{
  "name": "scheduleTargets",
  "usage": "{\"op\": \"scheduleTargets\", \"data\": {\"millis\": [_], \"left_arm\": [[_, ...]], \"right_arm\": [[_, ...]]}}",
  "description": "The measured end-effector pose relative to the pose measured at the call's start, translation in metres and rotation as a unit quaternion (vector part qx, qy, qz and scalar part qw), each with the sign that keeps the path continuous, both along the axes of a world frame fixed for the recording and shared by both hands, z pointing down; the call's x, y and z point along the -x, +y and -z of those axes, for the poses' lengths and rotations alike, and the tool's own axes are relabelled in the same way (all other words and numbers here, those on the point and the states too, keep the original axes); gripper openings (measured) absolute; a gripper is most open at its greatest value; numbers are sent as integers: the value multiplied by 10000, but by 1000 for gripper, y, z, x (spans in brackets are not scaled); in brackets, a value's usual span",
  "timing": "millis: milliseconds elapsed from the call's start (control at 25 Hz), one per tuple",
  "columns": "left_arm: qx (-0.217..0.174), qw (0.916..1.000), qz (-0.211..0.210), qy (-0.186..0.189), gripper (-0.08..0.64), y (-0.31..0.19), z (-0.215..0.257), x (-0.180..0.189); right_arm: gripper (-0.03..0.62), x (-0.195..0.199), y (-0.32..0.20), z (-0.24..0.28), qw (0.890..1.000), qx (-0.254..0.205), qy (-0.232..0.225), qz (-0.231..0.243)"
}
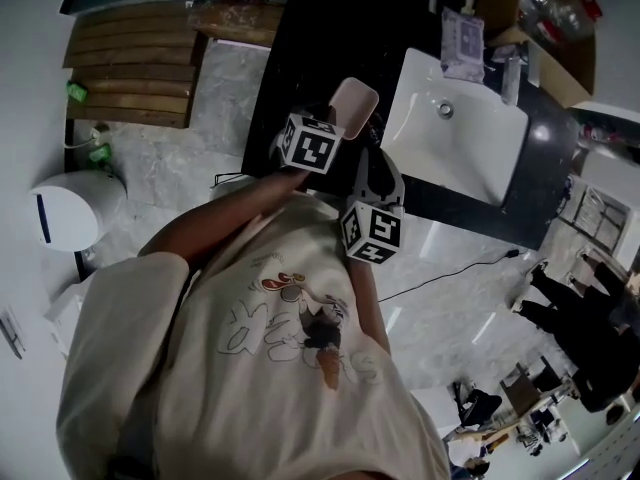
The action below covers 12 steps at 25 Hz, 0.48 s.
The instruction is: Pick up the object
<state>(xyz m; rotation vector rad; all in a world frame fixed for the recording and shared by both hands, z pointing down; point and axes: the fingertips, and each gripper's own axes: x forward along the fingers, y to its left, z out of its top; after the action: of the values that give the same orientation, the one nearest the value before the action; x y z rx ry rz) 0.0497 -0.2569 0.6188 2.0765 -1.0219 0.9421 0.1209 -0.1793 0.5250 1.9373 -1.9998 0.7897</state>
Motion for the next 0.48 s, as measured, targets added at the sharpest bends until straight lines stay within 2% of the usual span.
{"op": "scheduleTargets", "data": {"millis": [480], "left_arm": [[-342, 9985, -340, 270, 34, 6, 29, 10]], "right_arm": [[49, 6, 5, 10, 9994, -122, 85, -328]]}}
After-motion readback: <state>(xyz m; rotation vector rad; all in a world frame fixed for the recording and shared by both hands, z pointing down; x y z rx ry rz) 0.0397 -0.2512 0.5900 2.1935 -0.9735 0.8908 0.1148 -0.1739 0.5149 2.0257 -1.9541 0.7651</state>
